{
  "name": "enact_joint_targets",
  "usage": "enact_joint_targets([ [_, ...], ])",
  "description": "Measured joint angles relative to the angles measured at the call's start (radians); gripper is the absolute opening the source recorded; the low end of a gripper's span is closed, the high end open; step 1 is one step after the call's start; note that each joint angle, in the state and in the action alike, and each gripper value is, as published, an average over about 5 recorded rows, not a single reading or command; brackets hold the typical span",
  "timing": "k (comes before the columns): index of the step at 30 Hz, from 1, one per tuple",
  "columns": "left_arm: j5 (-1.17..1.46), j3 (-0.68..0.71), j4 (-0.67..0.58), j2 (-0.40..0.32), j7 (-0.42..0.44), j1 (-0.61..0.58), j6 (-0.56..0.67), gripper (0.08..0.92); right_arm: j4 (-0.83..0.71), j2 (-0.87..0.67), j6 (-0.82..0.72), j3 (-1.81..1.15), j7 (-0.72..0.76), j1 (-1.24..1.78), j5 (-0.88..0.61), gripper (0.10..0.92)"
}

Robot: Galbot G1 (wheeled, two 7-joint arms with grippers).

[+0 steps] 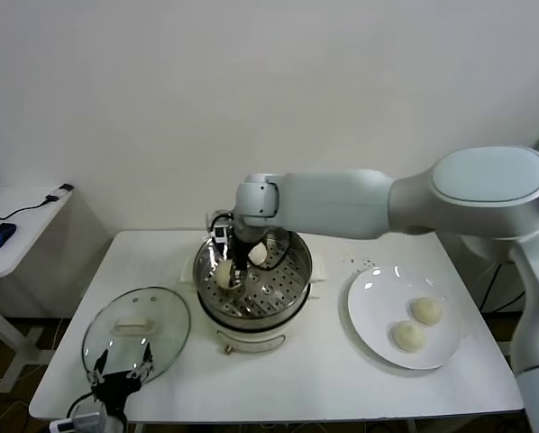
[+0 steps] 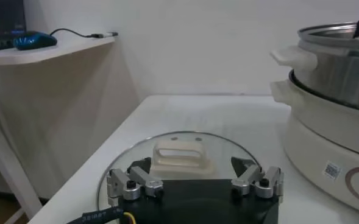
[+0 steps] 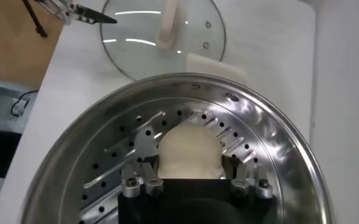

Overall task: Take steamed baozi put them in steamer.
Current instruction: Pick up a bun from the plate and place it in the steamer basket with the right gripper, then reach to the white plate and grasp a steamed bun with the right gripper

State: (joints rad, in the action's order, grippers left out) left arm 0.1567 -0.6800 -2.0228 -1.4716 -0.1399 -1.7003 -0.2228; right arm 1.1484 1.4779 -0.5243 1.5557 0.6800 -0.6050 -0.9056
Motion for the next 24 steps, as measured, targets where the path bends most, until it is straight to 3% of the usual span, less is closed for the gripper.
enact_joint_targets([
  [5, 0.000, 0.002, -0.001, 0.000, -0.001, 0.004, -0.002, 0.823, -0.012, 0.004, 0.005, -0.012, -0.004, 0.018, 0.013, 0.809],
  [14, -0.002, 0.002, -0.015, 0.001, -0.001, 0.002, -0.010, 0.823, 0.012, -0.051, 0.091, -0.010, 0.082, -0.062, 0.009, 0.823],
  [24, -0.008, 0.001, -0.024, -0.002, -0.002, -0.008, -0.007, 0.823, 0.154, -0.329, 0.232, 0.117, 0.266, -0.284, 0.037, 0.823],
])
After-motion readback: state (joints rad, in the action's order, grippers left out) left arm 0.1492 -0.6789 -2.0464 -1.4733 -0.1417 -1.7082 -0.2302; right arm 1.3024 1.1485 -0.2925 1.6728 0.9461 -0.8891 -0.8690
